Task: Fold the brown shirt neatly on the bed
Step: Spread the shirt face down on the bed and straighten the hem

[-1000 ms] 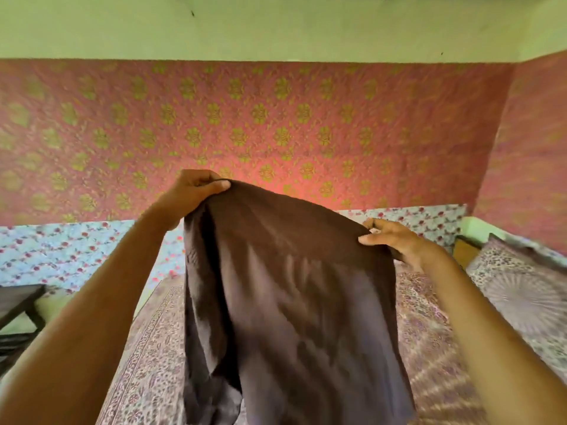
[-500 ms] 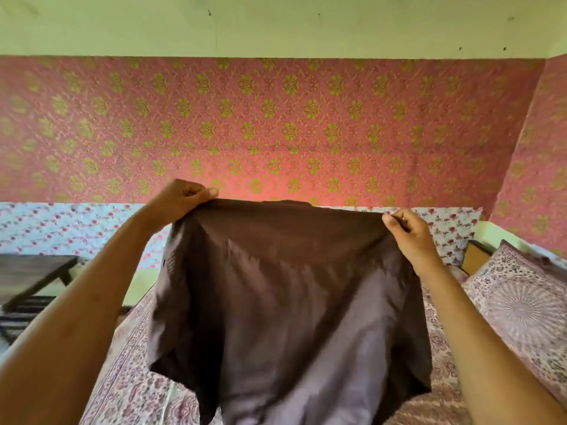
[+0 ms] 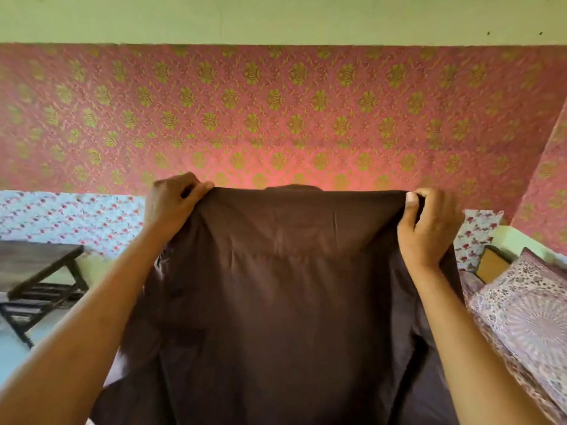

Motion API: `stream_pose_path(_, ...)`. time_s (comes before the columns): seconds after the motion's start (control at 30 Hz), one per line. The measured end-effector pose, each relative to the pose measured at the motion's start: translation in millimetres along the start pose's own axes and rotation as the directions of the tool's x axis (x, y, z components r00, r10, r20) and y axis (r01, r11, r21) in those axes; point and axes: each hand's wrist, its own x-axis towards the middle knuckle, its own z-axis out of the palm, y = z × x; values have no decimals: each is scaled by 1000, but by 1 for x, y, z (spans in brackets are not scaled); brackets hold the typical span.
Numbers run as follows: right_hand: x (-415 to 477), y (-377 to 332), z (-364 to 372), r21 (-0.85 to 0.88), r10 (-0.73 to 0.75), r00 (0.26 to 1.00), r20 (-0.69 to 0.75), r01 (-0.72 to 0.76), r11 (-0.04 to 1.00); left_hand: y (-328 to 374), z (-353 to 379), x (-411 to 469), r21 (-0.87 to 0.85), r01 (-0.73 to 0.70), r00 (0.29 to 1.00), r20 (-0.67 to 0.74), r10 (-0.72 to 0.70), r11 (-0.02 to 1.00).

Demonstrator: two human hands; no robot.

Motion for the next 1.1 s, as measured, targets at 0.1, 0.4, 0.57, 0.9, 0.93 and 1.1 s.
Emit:
stream_pose_path(0.1, -36, 29, 32, -97, -38, 986, 163, 54, 994, -45, 46, -11, 180, -33, 987, 158, 4, 983)
stream_pose_path(0.4, -162, 97, 150, -282, 135, 892, 432, -9, 959, -173, 205, -28, 148, 66, 869, 477, -130, 987)
stream_pose_path(0.57, -225, 133, 210, -353, 261, 825, 502, -80, 932, -236, 286, -43, 83, 9, 760, 647, -60, 997)
stream_pose_path(0.9, -367, 227, 348, -496, 270, 826, 495, 13, 868, -352, 469, -122, 247, 190, 737, 603, -305, 950)
stream_pose_path(0.93, -382, 237, 359, -503, 272, 823, 498, 19, 864, -361, 487, -129, 281, 147, 738, 607, -294, 948)
stream_pose_path(1.1, -456, 291, 424, -484, 239, 799, 553, 74, 872, -410, 590, -168, 324, 252, 681, 611, -405, 912)
